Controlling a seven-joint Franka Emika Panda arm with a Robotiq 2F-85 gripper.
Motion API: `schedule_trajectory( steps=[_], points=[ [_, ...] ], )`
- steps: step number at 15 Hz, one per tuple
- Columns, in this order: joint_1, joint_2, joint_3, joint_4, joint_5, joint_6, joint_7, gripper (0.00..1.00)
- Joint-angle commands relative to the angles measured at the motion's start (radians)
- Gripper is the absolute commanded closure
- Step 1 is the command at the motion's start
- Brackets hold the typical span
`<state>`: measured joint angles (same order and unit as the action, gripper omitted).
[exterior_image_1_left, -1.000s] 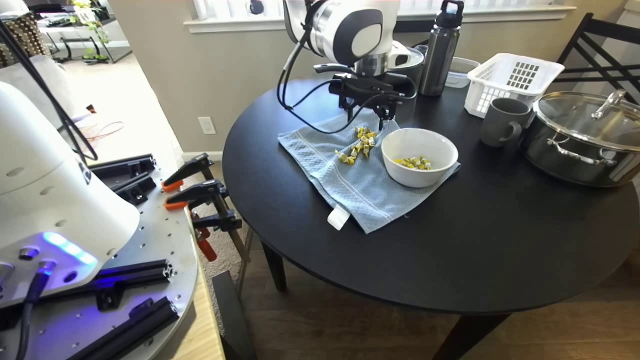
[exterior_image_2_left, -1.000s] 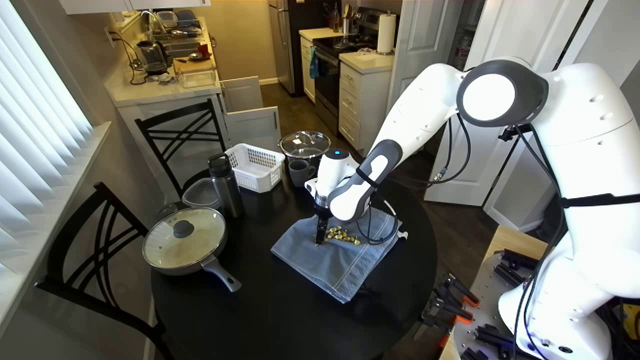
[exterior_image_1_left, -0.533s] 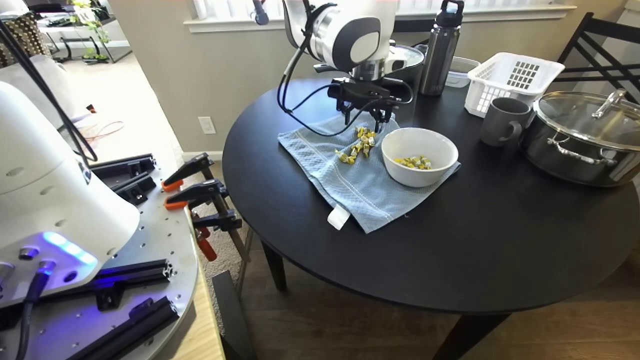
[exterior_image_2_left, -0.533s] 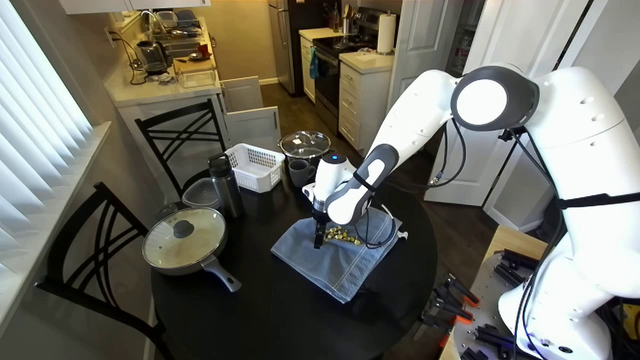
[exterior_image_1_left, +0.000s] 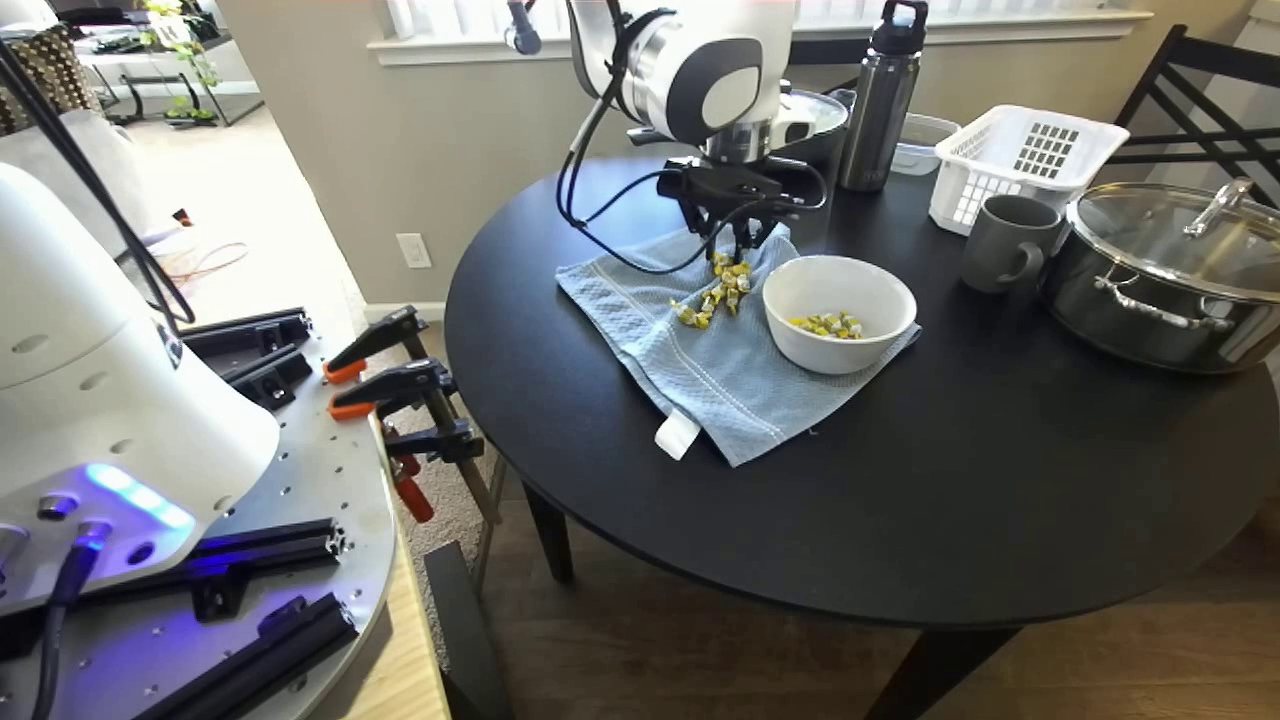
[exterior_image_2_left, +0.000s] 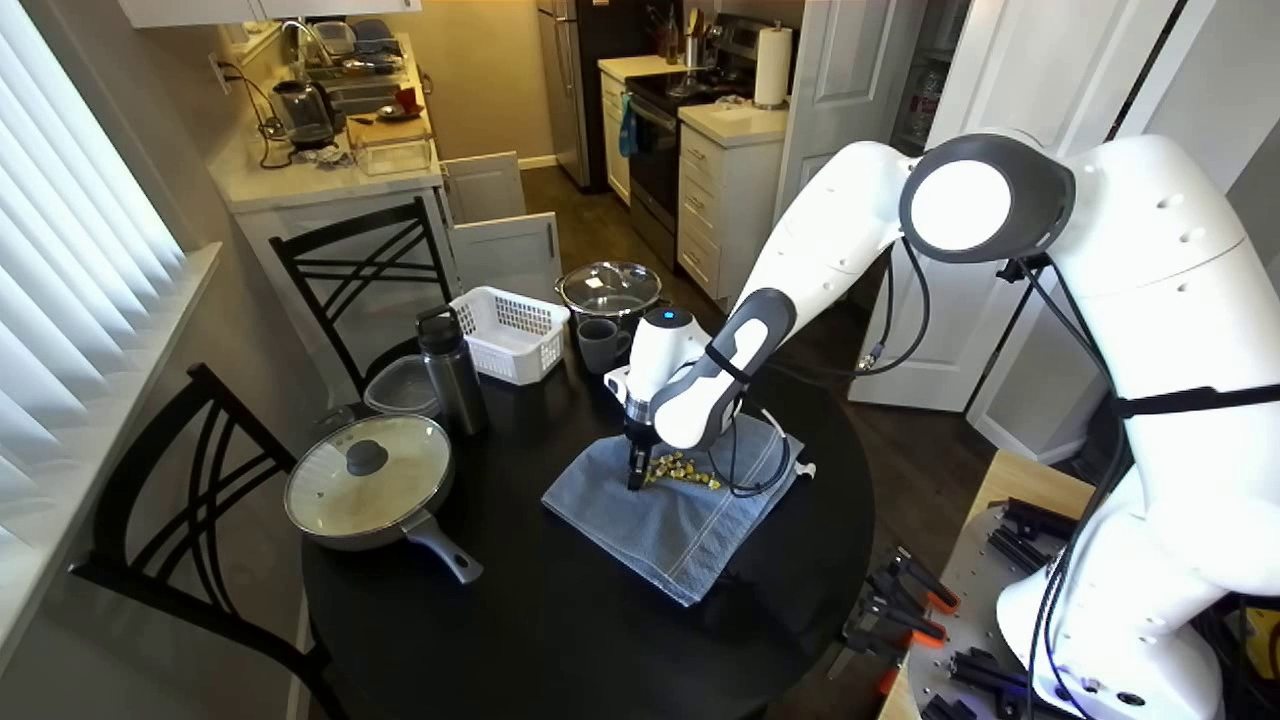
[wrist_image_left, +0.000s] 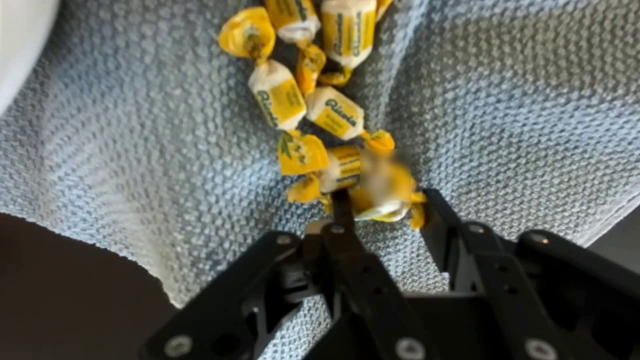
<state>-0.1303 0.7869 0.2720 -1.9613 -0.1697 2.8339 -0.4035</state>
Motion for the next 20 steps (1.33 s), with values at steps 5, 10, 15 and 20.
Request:
schedule_trajectory(
  steps=[5,10,15,20],
  points=[
    [-0.021,-0.003,0.018,0.0,0.021,0.011,-0.042,0.98],
    [-0.041,-0.045,0.036,-0.017,0.028,0.02,-0.045,0.99],
    [-0.091,-0.11,0.083,-0.043,0.042,0.03,-0.063,1.0],
    [-0.178,-0.174,0.17,-0.078,0.093,0.016,-0.129,1.0]
  ],
)
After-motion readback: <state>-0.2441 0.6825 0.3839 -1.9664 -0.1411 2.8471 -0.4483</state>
